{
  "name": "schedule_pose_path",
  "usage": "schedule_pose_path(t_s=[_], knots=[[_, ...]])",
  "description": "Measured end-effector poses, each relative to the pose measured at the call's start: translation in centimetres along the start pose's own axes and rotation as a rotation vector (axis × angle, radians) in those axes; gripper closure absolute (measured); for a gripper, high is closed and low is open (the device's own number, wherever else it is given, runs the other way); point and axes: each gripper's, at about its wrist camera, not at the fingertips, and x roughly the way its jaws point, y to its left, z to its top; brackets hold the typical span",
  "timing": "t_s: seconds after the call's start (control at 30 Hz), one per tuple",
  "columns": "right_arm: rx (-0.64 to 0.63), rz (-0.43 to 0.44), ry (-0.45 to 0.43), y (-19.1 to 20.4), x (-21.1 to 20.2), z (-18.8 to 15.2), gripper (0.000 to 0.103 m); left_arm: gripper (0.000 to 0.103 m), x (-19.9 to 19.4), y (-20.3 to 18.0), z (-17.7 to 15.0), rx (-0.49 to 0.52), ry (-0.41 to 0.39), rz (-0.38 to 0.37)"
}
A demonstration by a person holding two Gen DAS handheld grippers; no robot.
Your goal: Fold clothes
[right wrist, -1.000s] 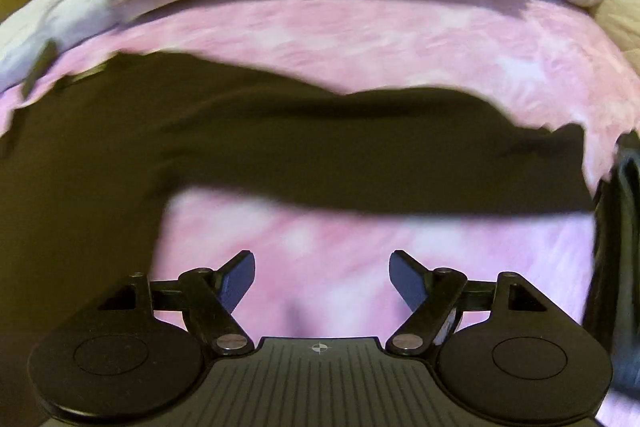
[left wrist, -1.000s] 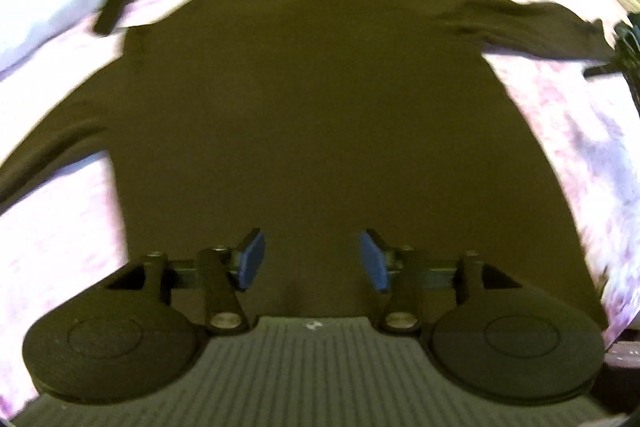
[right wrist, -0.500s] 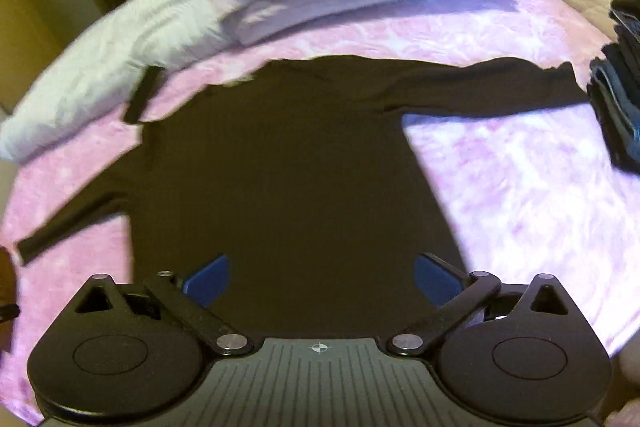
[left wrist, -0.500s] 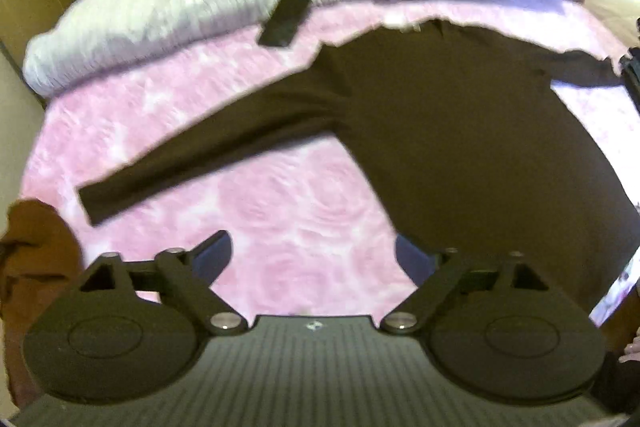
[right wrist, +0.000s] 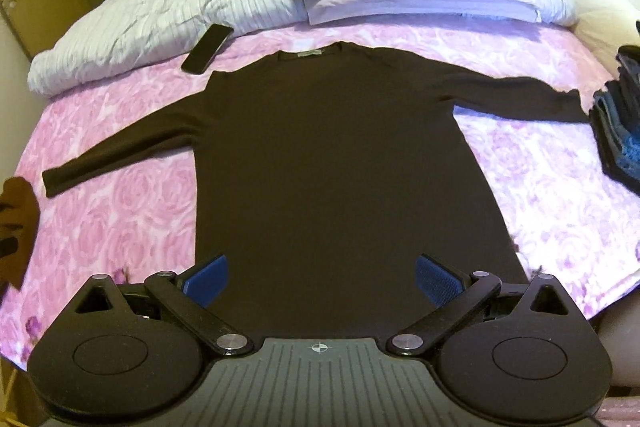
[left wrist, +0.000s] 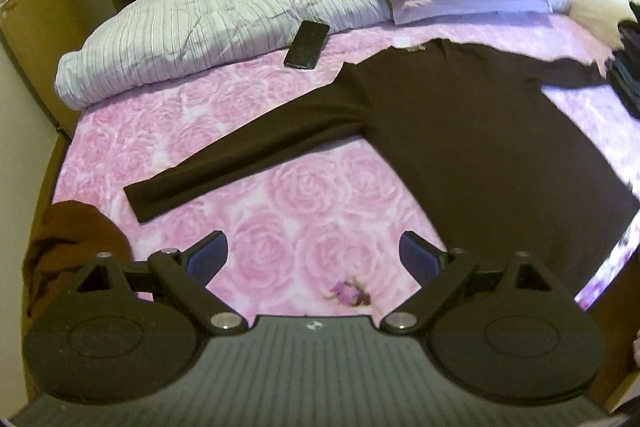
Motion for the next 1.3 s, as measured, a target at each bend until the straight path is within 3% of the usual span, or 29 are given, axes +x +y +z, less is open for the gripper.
schedule_pose_path(t_s=[0.73, 1.3], knots=[[-0.063, 0.002, -0.068, 1.1, -6.2, -7.4, 0.001, 0.012, -6.5, -2.4, -3.2, 0.105, -0.031, 0.058], [-0.125, 0.032, -0.045, 3.2, -6.0, -9.0, 0.001, 0.012, -8.2, -1.4, -5.8, 0.076, -0.019, 0.097]])
